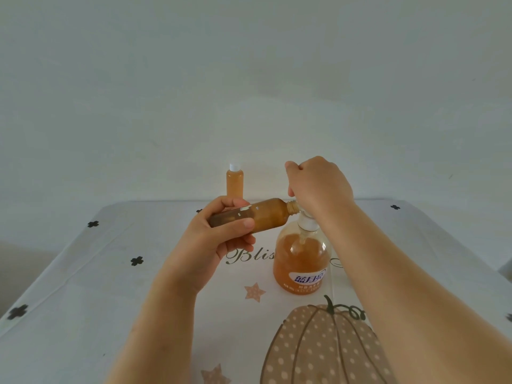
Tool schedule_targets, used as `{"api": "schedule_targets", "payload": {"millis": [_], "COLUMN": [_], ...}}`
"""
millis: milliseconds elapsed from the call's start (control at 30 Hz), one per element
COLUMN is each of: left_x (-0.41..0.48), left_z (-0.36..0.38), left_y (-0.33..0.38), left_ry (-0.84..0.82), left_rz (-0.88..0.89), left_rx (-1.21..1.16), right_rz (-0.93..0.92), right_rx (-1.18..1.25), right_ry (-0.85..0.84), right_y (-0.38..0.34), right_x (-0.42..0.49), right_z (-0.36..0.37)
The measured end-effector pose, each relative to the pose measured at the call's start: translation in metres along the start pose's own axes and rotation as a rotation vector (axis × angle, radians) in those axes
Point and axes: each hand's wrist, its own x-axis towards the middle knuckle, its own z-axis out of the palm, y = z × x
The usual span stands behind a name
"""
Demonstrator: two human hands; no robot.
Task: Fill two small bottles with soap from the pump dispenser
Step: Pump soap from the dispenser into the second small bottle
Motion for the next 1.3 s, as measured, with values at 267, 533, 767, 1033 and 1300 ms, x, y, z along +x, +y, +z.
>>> {"api": "schedule_targets", "payload": {"millis": [267,533,767,1033,1300], "left_x": [-0.002,-0.003,-0.002,0.0,0.0], "left_z": [0.002,0.006,0.005,0.0,-0.001], "left_y": [0.0,-0.001,-0.001,-0.001,-0.002], "left_ry": [-0.012,-0.004,-0.019,-0.001,-0.008], "left_rz": [0.003,0.023,0.02,-0.001,-0.013], "left_rx": [-0.009,-0.047,-0.038,0.008,0.003], "right_rz": [0.009,0.014,0.009,-0.001,0.01], "right_rx": [-0.023,-0.049,-0.07,-0.038,-0.007], "right_ry": [-0.028,-0.053,-0.06,-0.043,-0.052], "right_y": [-0.004,-0.009,-0.01,0.001,0.0], "right_x": [-0.001,0.003,0.002,0.002,0.001], "right_z": [-0.008,-0.016,-0.013,0.0,-0.001]}}
